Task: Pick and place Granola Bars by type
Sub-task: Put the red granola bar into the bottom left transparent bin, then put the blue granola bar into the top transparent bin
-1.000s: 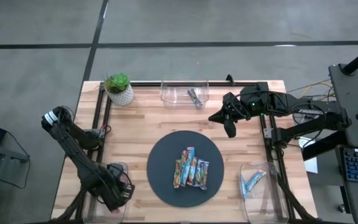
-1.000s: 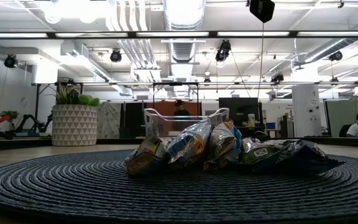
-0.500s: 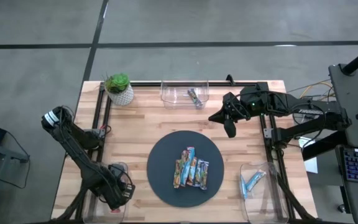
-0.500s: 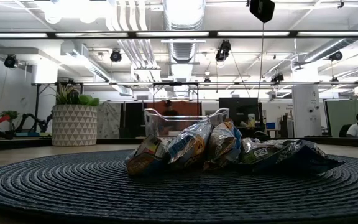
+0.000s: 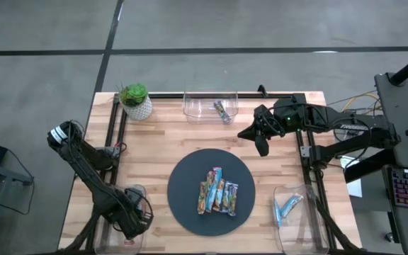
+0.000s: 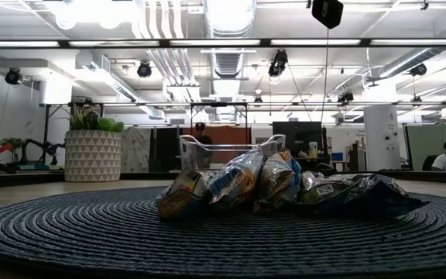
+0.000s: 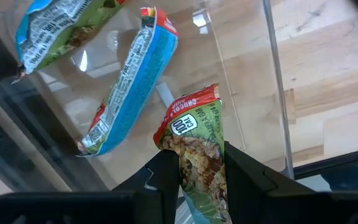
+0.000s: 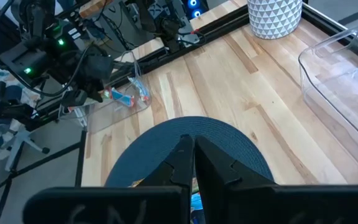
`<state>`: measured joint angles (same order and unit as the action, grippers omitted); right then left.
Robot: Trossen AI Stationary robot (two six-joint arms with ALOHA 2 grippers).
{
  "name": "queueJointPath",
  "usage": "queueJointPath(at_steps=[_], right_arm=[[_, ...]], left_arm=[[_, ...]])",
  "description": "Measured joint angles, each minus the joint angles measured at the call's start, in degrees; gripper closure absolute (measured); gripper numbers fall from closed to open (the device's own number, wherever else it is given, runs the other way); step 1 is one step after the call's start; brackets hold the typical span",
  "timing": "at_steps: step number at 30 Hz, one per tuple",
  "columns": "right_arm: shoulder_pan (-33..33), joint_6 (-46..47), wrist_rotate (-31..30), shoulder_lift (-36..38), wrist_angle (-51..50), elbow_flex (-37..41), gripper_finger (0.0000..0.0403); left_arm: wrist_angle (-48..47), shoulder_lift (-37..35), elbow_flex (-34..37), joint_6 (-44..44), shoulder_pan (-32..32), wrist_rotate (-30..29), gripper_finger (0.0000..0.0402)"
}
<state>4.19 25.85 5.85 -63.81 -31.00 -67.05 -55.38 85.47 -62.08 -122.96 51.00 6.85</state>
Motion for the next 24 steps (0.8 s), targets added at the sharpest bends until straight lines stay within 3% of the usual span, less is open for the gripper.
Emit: queueJointPath(at_steps=[4,8,15,20,24], right_arm=[[0.00,0.13,0.00,0.00,0.00,0.00,0.0394],[-0.02,0.14,0.00,0.00,0.00,0.00,0.0394],[-0.01,0.34,0.00,0.00,0.00,0.00,0.0394],[-0.01,0.31,0.01,0.00,0.02,0.00,0.0394],[0.00,0.31,0.00,0.00,0.00,0.00,0.0394]], left_arm=[[2.94,0.00,1.01,-0.09,0.00,-0.34,0.0305],[7.32,0.00,3.30,-0.42,0.00,-0.23,0.0272],[8.35,-0.11,4.34,-0.01,-0.27,7.51,0.0227],[8.03,-0.35,2.87,2.66,-0.28,7.64,0.0238],[4.18,-0.37,0.07,3.59,-0.28,7.63,0.0279]])
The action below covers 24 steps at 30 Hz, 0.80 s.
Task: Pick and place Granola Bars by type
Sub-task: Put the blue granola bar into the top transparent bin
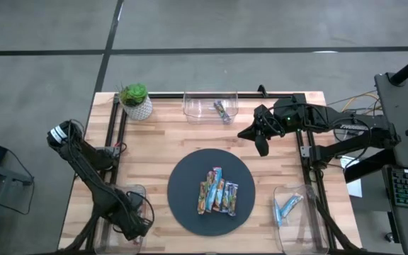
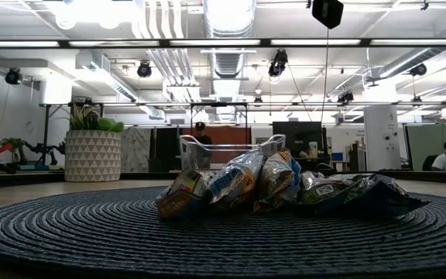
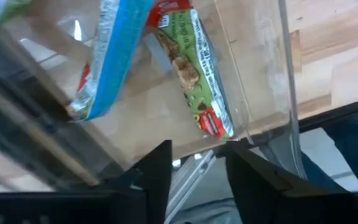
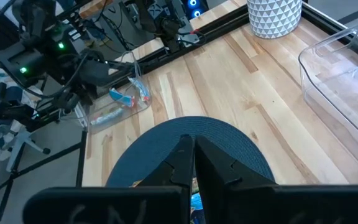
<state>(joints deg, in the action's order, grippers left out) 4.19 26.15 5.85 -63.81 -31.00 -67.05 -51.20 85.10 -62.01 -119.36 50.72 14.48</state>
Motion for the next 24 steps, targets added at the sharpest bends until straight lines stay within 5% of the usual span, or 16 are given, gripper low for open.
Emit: queueJointPath(at_steps=[7,13,19,24], right_arm=[[-0.01,-0.11,0.01,0.00,0.00,0.00,0.0394],[-0.01,-0.20,0.02,0.00,0.00,0.00,0.0394],[-0.04,-1.07,0.22,0.00,0.00,0.00,0.0394],[-0.20,-1.07,0.58,0.00,0.00,0.00,0.0394]], left_arm=[[-10.08,-0.44,-6.76,1.21,-0.11,-4.73,0.0374],[-11.30,-1.55,-11.82,6.41,-1.21,-21.67,0.0401],[-11.02,-1.69,-18.12,29.39,-6.01,-42.02,0.0401],[-8.74,-1.70,-21.91,49.60,-12.40,-48.04,0.0401]])
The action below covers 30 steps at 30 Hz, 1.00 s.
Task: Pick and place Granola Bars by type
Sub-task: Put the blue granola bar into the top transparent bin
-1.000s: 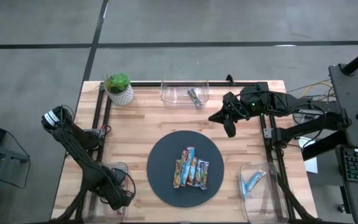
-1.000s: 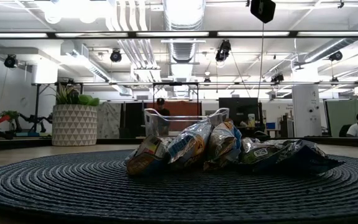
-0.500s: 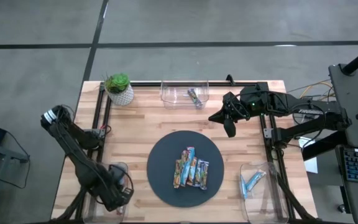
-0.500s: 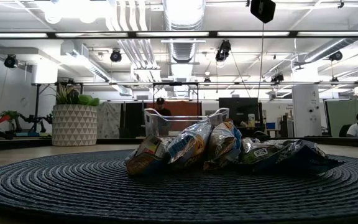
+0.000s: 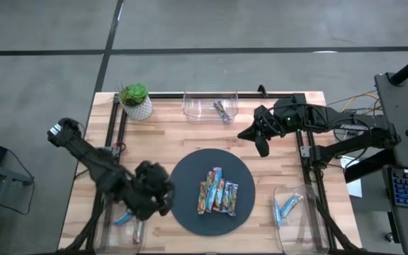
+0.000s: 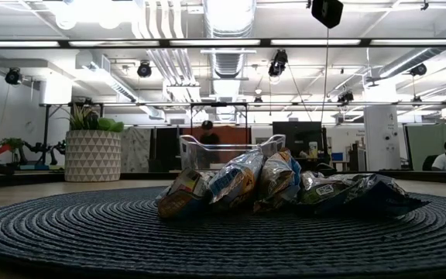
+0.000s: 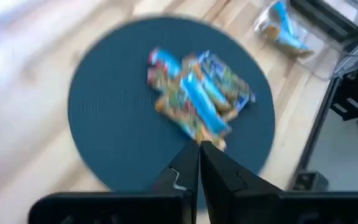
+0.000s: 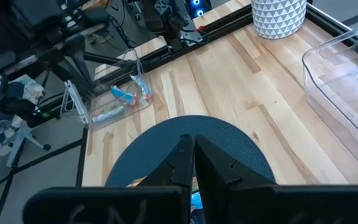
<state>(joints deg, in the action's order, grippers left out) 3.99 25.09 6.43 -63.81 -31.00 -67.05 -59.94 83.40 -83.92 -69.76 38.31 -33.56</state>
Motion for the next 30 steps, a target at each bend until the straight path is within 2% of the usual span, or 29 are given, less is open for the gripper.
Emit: queueJointPath(at_steps=[9,13,16,30], right_arm=[[0.00,0.02,0.22,0.00,-0.09,0.00,0.0394],[-0.17,-1.31,5.02,0.00,-0.08,0.00,0.0394],[-1.39,-3.69,8.77,0.00,-0.07,0.00,0.0394],[-9.75,-2.56,8.60,-0.48,0.81,-0.02,0.0394]], left_arm=[[9.51,-0.02,-0.20,24.34,-10.79,3.49,0.0401],[9.95,-0.02,-0.20,32.27,-14.21,3.76,0.0401],[9.95,-0.02,-0.20,34.86,-16.18,3.91,0.0401],[10.05,-0.35,1.28,42.68,-20.15,4.07,0.0401]])
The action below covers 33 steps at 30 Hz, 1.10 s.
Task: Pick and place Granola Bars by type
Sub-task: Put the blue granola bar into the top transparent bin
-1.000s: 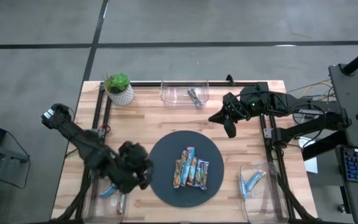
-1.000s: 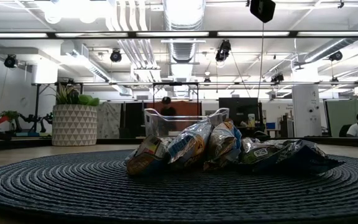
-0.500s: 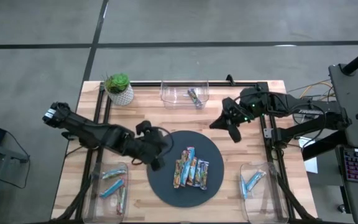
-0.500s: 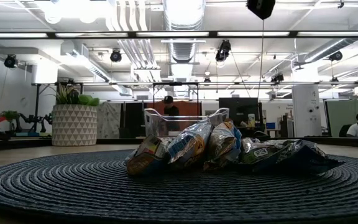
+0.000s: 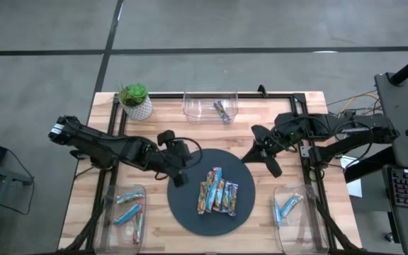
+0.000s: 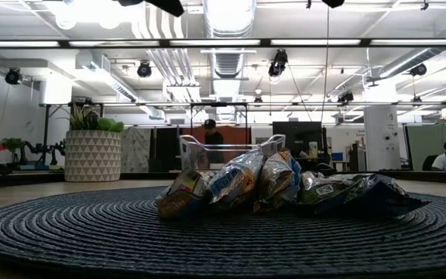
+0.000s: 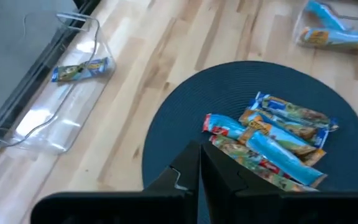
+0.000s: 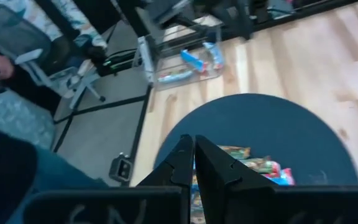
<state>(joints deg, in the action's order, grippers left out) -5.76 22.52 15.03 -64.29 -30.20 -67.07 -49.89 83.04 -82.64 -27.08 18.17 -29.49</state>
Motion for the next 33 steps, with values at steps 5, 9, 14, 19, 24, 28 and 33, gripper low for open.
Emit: queueJointPath(at_steps=[5,9,14,19,24,28,33], right_arm=[[-3.32,1.36,-0.04,-1.41,2.88,-0.06,0.0394],[-5.53,1.14,-0.06,-3.69,2.72,-1.79,0.0394],[-8.07,-2.54,-0.14,-6.16,1.99,-5.51,0.0394],[-10.27,-9.66,-0.15,-8.32,-0.02,-8.48,0.0394],[-11.02,-10.46,-0.13,-10.37,-3.72,-10.89,0.0394],[-11.00,-9.35,-0.17,-12.85,-7.18,-13.12,0.0394],[-11.02,-9.73,-0.13,-17.25,-12.22,-17.14,0.0394]], left_arm=[[2.88,-2.89,3.38,1.64,-1.57,1.08,0.0401],[6.47,-6.90,7.12,2.11,-2.36,1.74,0.0401],[9.77,-12.50,12.11,4.70,-2.60,3.14,0.0401],[12.35,-17.08,15.76,7.69,-2.60,5.67,0.0401],[12.83,-19.92,17.32,11.81,-2.64,10.99,0.0402],[12.66,-21.49,17.32,14.07,-2.79,14.19,0.0402],[10.82,-23.16,17.32,15.22,-3.19,14.69,0.0402]])
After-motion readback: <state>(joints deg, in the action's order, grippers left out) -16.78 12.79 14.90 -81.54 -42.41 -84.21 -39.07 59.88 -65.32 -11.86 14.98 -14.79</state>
